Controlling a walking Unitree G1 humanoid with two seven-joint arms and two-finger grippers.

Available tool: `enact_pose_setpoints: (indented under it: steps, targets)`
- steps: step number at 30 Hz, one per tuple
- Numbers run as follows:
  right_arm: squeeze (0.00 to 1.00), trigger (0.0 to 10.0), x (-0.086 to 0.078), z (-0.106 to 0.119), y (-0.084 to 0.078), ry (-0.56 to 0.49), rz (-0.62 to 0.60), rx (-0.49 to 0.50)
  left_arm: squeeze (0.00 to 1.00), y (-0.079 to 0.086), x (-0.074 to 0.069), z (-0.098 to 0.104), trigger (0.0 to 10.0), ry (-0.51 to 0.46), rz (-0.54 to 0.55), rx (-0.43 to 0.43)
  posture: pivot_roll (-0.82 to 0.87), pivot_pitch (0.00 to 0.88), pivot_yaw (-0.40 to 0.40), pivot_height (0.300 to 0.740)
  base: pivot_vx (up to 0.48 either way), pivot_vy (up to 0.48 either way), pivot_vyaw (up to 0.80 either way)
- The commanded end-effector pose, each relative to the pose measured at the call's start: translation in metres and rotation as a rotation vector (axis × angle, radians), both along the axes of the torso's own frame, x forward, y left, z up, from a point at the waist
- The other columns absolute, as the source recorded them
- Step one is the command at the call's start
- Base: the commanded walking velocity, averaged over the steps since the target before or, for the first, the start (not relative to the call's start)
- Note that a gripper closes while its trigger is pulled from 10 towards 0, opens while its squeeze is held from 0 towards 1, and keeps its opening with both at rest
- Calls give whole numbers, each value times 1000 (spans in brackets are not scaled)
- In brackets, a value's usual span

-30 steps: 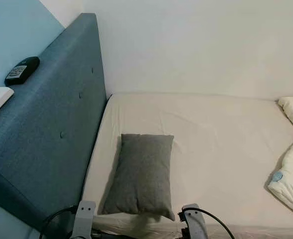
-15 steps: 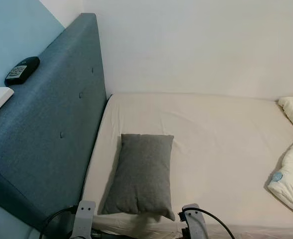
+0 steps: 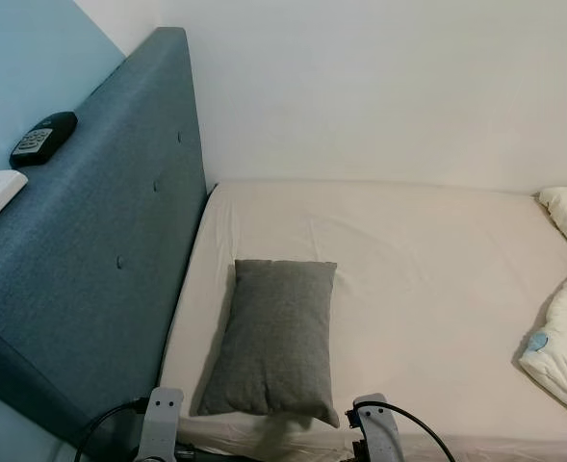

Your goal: Clean up the room

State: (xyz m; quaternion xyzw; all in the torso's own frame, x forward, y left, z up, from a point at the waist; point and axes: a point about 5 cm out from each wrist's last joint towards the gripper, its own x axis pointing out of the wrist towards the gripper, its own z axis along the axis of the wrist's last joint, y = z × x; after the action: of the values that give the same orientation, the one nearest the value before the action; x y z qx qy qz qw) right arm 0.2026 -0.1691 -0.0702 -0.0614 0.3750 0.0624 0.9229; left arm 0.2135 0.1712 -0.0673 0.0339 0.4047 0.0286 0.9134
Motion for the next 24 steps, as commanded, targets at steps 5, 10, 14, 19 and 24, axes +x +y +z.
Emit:
enact_pose_setpoints:
  steps: [5,10,14,19,24]
  targets:
    - [0,10000,-5,-3,-5,20,5,-20,0,1,-7,-5,10000,35,-11,9,18,99,-48,740,0,0,0]
    - [0,10000,-5,-3,-6,19,4,-23,0,1,-6,-4,10000,34,-14,10,17,95,-46,740,0,0,0]
    - [0,10000,-6,-3,-6,20,12,-27,0,1,-5,-4,10000,32,-16,11,18,92,-47,740,0,0,0]
    - [0,10000,-6,-3,-6,20,15,-29,0,1,-6,-4,10000,32,-16,11,17,93,-47,740,0,0,0]
    - [0,10000,-5,-3,-7,19,16,-31,0,0,-6,-4,10000,33,-16,10,17,93,-47,740,0,0,0]
